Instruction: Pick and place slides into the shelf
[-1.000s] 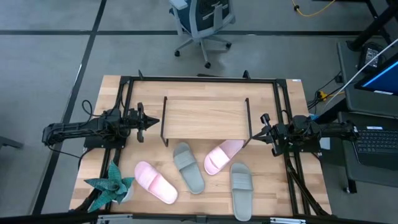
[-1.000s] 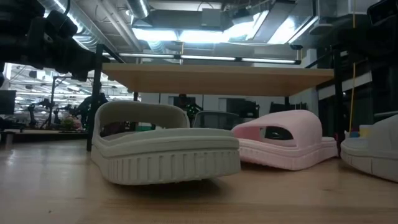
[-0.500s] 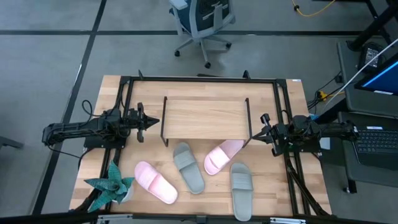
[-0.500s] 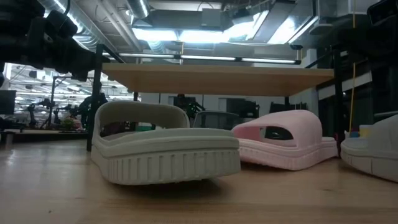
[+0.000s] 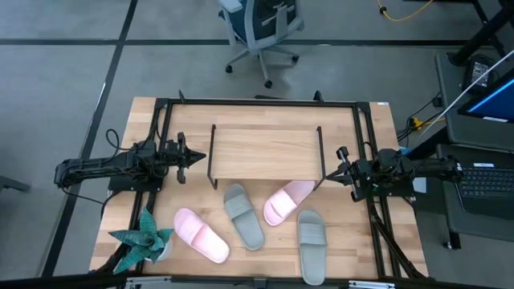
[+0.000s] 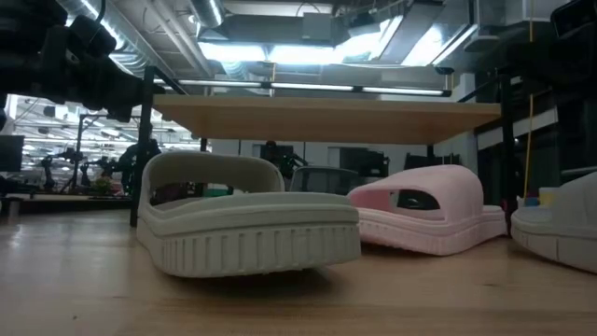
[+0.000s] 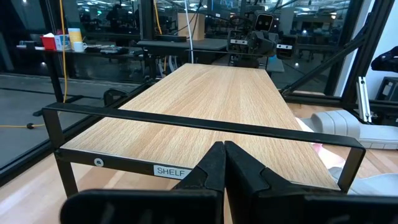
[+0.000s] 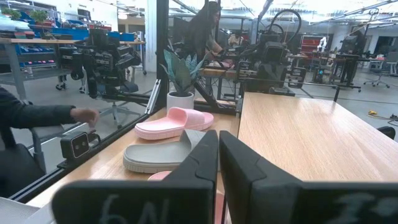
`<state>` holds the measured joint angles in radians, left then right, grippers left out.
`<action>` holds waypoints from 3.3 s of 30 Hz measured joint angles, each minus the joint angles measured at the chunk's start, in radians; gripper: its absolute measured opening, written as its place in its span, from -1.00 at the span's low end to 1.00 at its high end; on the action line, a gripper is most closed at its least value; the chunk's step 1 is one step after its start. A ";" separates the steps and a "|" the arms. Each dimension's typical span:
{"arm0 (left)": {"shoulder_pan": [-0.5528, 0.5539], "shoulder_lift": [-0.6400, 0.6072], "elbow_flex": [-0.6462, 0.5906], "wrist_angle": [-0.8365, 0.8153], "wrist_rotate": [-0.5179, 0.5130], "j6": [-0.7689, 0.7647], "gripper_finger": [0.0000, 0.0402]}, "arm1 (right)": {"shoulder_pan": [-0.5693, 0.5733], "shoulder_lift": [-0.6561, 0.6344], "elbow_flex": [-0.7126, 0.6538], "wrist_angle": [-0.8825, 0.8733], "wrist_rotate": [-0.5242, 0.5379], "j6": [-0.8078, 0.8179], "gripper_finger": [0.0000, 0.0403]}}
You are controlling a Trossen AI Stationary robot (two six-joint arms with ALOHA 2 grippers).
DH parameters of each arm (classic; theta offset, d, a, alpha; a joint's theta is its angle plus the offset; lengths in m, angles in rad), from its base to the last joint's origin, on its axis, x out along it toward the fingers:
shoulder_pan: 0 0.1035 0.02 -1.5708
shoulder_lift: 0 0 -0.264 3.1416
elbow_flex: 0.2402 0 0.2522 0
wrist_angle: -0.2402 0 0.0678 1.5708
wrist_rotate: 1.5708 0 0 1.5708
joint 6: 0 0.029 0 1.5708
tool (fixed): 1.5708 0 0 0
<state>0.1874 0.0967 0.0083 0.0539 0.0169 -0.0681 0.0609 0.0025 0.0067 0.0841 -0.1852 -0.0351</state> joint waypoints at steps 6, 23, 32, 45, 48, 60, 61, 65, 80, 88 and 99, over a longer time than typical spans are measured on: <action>0.000 0.000 0.000 0.000 0.000 0.000 -1.00 | 0.000 0.000 0.000 0.000 0.000 0.000 -0.91; 0.000 0.000 0.000 0.013 0.001 -0.046 -1.00 | 0.000 0.000 0.000 0.002 0.002 -0.016 -0.91; 0.000 0.000 0.000 0.148 0.325 -0.053 -1.00 | 0.000 0.000 0.000 0.092 0.011 -0.086 -0.91; -0.001 0.000 0.000 0.099 0.342 0.009 -1.00 | 0.001 0.006 0.000 -0.019 -0.145 0.083 -0.91; -0.001 0.000 0.000 0.091 0.306 0.003 -1.00 | 0.001 0.006 0.000 -0.017 -0.150 0.083 -0.91; -0.001 0.000 0.000 0.092 0.302 0.052 -1.00 | 0.001 0.006 0.000 -0.016 -0.150 0.080 -0.91; -0.001 0.000 0.000 0.092 0.302 0.052 -1.00 | 0.001 0.006 0.000 -0.016 -0.150 0.080 -0.91; -0.001 0.000 0.000 0.092 0.302 0.051 -1.00 | 0.001 0.006 0.000 -0.016 -0.150 0.079 -0.91; -0.001 0.000 0.000 0.093 0.230 0.054 -1.00 | 0.001 0.006 0.000 -0.015 -0.150 0.034 -0.91; -0.001 0.000 0.000 0.102 0.235 -0.004 -1.00 | 0.001 0.006 0.000 0.020 -0.150 0.027 -0.91; -0.001 0.001 0.045 0.200 0.262 -0.059 -1.00 | 0.001 0.008 0.018 0.125 -0.149 0.027 -0.91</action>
<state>0.1865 0.0976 0.0530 0.2536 0.2788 -0.1269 0.0620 0.0104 0.0250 0.2092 -0.3344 -0.0082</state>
